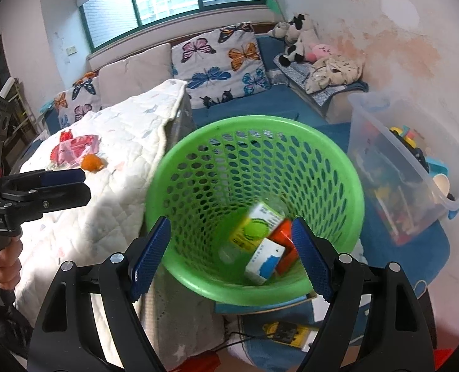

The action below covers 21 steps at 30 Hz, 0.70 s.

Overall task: Collect trash
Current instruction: 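Return both tools to the bed toward the orange peel and pink pack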

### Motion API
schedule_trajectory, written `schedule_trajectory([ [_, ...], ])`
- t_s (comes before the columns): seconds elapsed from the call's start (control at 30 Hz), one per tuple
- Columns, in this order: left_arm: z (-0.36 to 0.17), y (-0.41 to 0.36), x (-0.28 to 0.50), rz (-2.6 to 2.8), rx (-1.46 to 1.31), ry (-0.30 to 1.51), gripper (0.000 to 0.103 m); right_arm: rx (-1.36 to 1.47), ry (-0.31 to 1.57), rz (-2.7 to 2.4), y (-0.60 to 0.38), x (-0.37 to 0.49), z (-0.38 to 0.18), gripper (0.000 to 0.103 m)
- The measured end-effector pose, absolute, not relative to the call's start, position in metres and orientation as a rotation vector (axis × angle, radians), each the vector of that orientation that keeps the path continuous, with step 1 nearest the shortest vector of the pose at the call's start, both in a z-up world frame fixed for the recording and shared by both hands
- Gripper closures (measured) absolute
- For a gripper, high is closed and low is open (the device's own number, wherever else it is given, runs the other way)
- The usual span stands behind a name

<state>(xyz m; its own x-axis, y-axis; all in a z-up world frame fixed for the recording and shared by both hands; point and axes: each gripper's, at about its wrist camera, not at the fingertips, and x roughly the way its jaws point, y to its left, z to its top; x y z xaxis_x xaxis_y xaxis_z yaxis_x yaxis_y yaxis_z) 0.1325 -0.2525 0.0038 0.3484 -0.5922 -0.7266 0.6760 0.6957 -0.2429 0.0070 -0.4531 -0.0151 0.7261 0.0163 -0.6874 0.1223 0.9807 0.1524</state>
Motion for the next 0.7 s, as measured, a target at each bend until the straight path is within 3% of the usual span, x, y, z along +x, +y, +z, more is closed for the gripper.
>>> schedule_trajectory([
  [0.7,0.016,-0.058,0.168,-0.448,0.024,0.862,0.027,0.103,0.783,0.193,-0.315,0.064,-0.002,0.023],
])
